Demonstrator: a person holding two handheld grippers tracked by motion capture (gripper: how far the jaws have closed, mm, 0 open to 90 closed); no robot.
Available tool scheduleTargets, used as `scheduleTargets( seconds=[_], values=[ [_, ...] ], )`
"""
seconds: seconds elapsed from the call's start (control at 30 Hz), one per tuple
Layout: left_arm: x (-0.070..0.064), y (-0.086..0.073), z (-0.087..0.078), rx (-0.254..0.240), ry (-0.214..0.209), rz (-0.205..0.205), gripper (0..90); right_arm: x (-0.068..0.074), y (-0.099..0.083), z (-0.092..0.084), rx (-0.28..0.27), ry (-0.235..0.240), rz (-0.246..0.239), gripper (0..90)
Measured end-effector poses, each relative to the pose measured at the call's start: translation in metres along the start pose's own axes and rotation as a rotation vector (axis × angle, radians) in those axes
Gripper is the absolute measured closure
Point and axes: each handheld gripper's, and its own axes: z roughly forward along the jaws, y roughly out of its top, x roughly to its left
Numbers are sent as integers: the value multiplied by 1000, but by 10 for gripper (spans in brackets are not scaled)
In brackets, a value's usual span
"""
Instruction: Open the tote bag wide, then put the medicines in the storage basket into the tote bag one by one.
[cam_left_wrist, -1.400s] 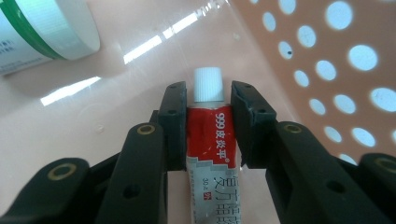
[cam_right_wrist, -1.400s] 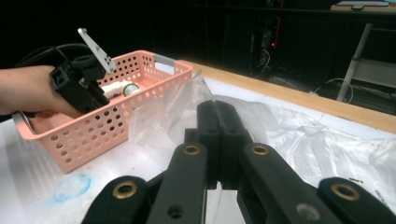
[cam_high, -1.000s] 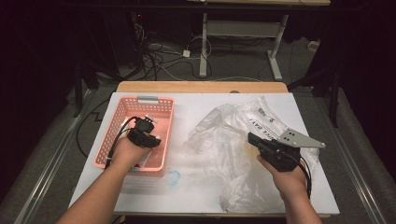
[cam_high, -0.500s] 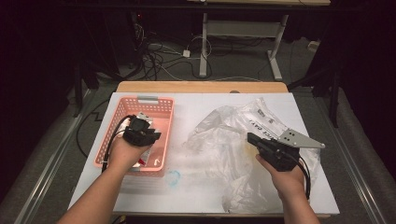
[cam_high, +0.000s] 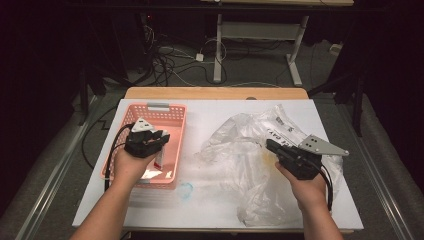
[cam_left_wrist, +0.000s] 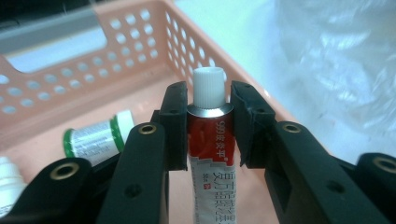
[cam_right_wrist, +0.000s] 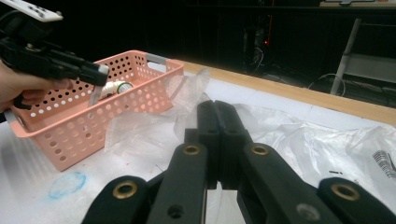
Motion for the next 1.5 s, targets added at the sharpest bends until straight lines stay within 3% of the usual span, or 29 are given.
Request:
scheduleTargets(
  seconds=[0.2, 0.63, 0.73, 1.2, 1.5],
  values=[
    [-5, -2, -4, -35, 7, 44, 670, 3, 6, 4, -7, 11, -18, 900],
    [-6, 1, -21, -147, -33, 10, 671, 7, 1, 6, 2, 26, -24, 900],
    [-10, 2, -28, -164, -31, 25, 671, 6, 1, 7, -2, 30, -20, 900],
    [-48, 23, -66, -303, -99, 99, 671, 7, 1, 8, -3, 41, -23, 900],
    [-74, 28, -64, -313, -182, 131, 671, 9, 2, 8, -7, 46, -25, 900]
  ],
)
